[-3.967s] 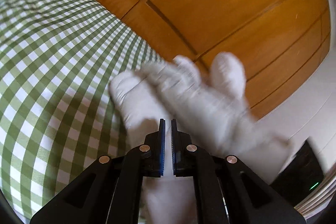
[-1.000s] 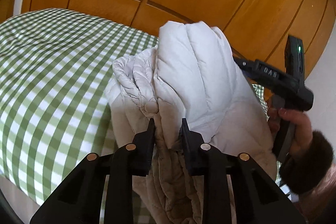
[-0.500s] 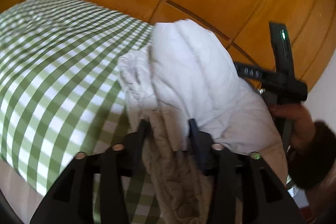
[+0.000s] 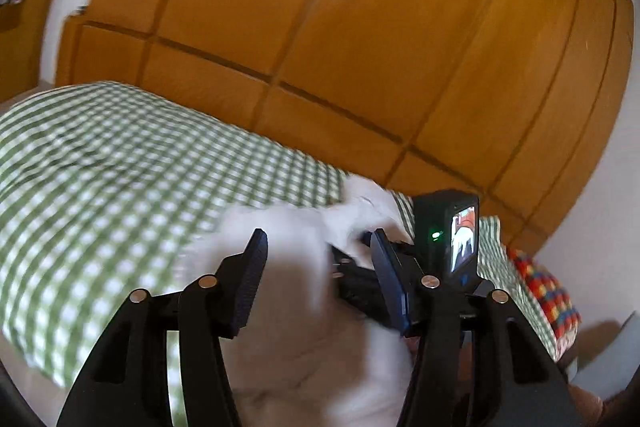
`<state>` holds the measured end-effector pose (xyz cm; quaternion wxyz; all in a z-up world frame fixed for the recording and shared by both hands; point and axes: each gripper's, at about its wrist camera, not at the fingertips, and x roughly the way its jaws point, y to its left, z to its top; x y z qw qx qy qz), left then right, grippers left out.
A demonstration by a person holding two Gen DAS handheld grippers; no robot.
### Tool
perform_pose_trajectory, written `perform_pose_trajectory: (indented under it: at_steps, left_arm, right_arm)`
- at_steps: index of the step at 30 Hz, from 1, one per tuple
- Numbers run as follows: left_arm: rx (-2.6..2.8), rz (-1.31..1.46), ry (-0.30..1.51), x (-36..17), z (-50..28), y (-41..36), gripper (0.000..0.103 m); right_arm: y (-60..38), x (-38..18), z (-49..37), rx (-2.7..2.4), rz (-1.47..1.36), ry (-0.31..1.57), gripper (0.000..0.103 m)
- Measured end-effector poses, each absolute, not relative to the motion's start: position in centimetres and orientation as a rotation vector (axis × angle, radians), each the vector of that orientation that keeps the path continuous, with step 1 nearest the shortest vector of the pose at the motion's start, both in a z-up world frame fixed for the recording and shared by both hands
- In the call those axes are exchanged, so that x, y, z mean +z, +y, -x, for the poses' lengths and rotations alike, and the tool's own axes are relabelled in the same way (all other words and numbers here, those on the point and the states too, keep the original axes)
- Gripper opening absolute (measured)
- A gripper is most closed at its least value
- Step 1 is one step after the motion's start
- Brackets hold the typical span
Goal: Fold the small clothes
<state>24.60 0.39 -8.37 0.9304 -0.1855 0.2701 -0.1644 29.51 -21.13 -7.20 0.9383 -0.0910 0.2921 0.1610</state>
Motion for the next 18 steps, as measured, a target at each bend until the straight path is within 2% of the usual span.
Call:
perform_pose_trajectory:
  at_steps: [2,5,10,12,15,18]
  left_arm:
    - [-0.314,0.403,0.618,-9.6,-26.8,-1.1,0.052]
    - [-0.22,0.394,0.721,-12.9,-29.4,-1.5,0.035]
    - [-0.217,0.361,0.714,-15.8,-29.7,-0.6,0.035]
    - [-0.215,0.365,0.706,-16.7,-29.4,0.1,0.035]
    - [-0.212,0.345,0.702,-17.5,-29.2,0.6,0.035]
    - [-0.221,0.338,0.7,-17.4,-28.7,0.7,0.035]
  right_arm:
    - [-22.3,-6.7,-29.3,0.326,0.136,0.587,0.065]
    - [-25.3,-5.5,-28.5,0.325,-0.011,0.586,0.069]
    - [-29.4,-3.4,-26.5,0.364,-0.205,0.556,0.064]
    - [-30.1,-2.9,-26.1,0.399,-0.223,0.565,0.059]
    - [-29.7,-2.6,-26.6,0.47,-0.18,0.612,0.043]
    - [-27.6,-4.3,-27.9,0.479,-0.107,0.695,0.041]
